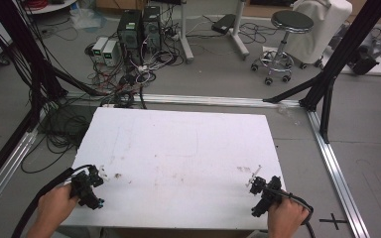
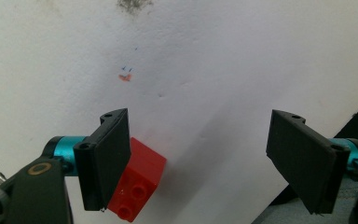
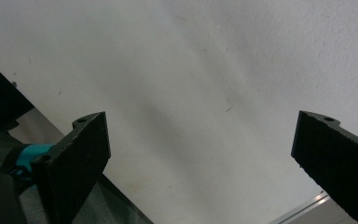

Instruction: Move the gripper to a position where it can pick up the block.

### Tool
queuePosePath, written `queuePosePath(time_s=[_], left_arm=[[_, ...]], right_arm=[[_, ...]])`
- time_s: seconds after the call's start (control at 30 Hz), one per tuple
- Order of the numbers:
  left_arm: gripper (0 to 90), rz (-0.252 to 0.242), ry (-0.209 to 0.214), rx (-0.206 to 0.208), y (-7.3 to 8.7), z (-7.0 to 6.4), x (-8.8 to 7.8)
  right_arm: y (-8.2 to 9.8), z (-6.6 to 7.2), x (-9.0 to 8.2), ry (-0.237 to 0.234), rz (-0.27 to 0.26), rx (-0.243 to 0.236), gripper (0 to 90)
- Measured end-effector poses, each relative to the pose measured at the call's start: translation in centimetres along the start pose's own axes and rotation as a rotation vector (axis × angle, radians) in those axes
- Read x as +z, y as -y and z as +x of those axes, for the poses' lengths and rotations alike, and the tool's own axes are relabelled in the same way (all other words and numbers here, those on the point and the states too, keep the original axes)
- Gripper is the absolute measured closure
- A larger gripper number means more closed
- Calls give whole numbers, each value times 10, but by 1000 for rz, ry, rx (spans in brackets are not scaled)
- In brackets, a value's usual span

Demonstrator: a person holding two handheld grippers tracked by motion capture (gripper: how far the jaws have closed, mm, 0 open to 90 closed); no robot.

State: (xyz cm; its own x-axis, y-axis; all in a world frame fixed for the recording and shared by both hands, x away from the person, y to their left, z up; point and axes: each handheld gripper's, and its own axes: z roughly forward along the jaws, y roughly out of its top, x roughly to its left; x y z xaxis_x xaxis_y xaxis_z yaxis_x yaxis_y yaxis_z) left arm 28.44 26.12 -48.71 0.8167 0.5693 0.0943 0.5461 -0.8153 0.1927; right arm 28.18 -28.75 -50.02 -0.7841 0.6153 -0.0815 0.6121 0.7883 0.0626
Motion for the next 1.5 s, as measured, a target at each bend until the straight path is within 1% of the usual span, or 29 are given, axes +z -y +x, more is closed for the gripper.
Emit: queuePosePath(time_s=[0.1, 0.2, 0.27, 0.6, 0.7, 0.73, 0.77, 0.8, 0.87, 0.93, 1.03, 1.07, 1.13, 1.2, 1.27, 1.3, 1.5], left_arm=[[221, -1, 2, -5, 0, -1, 0], [221, -1, -1, 4, 0, 0, -1], [221, -5, -2, -2, 0, -1, -2], [221, -9, -4, 3, 0, -1, -2], [221, -14, 2, 8, 1, 0, -2], [221, -14, 19, 9, 2, 1, 0], [221, -14, 19, 9, 2, 1, 0], [221, -6, -4, 15, 2, 1, 0], [221, -11, 5, 15, 2, 1, 0], [221, -11, 1, 24, 2, 1, -1], [221, -14, 5, 22, 2, 1, -1], [221, -13, 0, 26, 2, 0, -1], [221, -14, 4, 27, 2, 0, -1], [221, -14, 0, 40, 3, 0, -1], [221, -14, -11, 47, 3, 0, 0], [221, -14, -11, 47, 3, 0, 0], [221, -6, 2, 79, 4, 1, 1]], right_arm=[[0, 0, 0, -1, -1, 1, 36], [1, 0, -1, 2, -4, 0, 36], [1, 0, -1, 3, -3, -1, 36], [1, 0, 0, 4, -2, -2, 36], [1, 0, -1, 2, 1, -3, 36], [1, 0, -1, 2, 1, -2, 36], [1, 0, -1, 2, -1, -2, 36], [1, 0, 0, 1, -2, -3, 36], [0, 0, 0, 2, 5, -9, 36], [0, 0, 0, 1, 3, -9, 36], [0, 0, 0, 3, 2, -10, 36], [0, 0, -1, 5, 1, -9, 36], [1, 0, -1, 4, -3, -4, 36], [1, 0, -1, 4, -1, -6, 36], [1, 0, -1, 4, -1, -8, 36], [1, 0, -1, 5, -2, -8, 36], [3, -2, 0, 5, -2, -2, 36]])
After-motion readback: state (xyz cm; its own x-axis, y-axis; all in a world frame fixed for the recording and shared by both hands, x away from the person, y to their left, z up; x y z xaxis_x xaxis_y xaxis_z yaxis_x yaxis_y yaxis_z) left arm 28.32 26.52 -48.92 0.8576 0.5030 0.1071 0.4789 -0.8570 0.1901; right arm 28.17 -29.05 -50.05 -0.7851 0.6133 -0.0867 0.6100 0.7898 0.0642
